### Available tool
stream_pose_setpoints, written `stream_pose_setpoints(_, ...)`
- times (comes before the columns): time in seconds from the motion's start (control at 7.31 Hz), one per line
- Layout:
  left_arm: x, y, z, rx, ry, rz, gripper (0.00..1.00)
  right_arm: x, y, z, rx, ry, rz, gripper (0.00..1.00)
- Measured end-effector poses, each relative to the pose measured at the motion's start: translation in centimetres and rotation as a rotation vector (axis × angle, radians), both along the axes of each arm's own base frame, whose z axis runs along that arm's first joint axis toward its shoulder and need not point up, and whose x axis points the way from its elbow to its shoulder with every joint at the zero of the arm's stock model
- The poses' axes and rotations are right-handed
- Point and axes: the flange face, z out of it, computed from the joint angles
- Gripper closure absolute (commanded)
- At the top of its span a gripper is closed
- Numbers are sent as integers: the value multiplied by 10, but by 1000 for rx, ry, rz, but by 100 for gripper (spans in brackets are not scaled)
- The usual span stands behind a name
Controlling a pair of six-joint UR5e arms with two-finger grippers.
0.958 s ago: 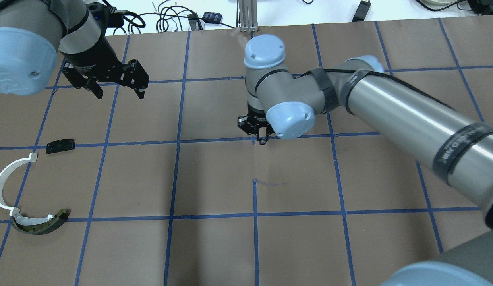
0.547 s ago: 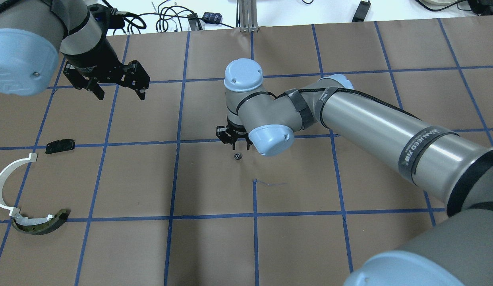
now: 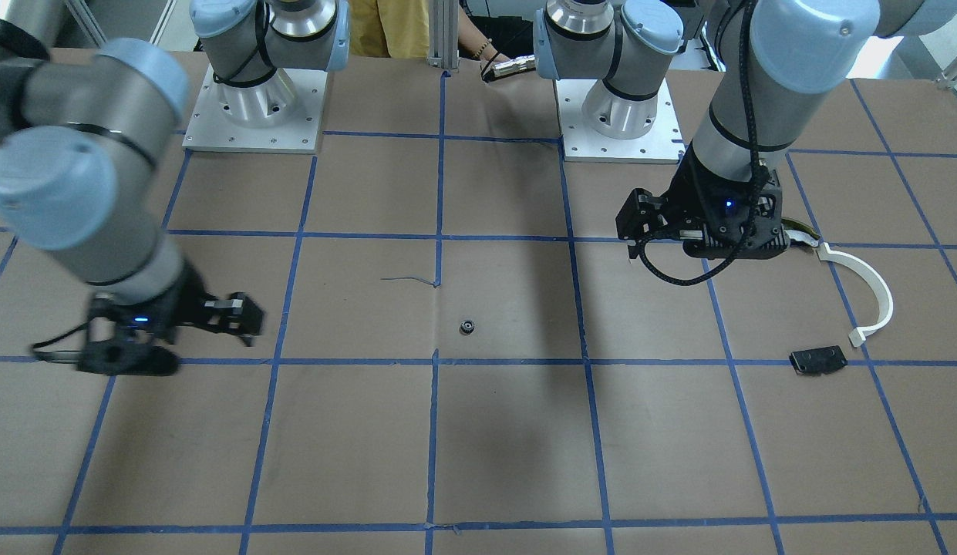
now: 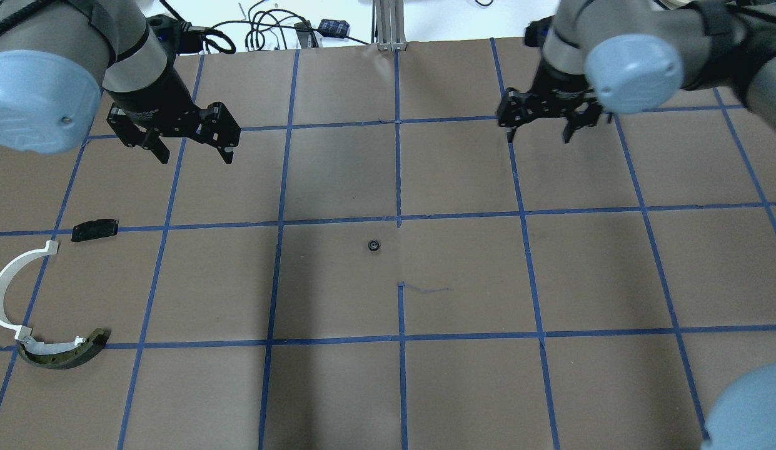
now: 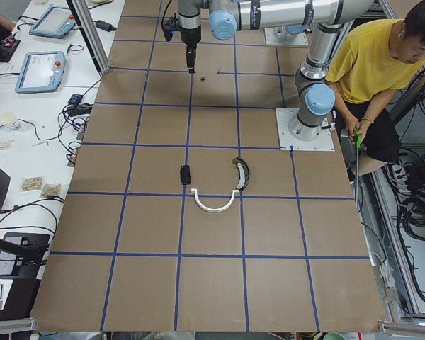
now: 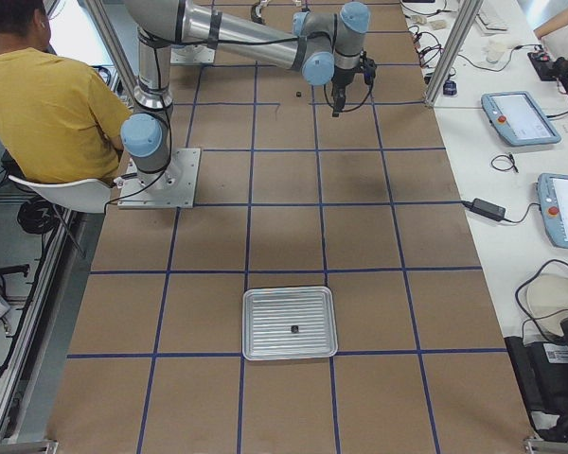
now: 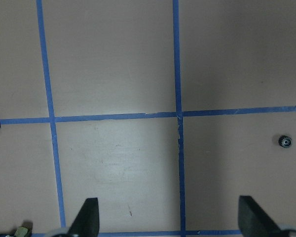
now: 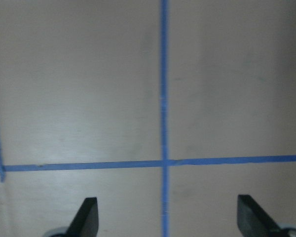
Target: Place bearing gear from tray to pile
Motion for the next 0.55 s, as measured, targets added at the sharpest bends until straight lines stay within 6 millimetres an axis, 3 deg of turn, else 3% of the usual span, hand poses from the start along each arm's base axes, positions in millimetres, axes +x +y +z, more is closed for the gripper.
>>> stream_pose_setpoints(0.14,-3,2,-17,34,0,27,0,-108,4,8,9,21,43,0)
stream_pose_setpoints(0.27,-18,4,-38,62,3,45,0,-215,21,3,24,24,84,0)
stream_pose_setpoints(0.55,-85,2,-87,39,5,22,0,-397,69,-34,30,81,95,0)
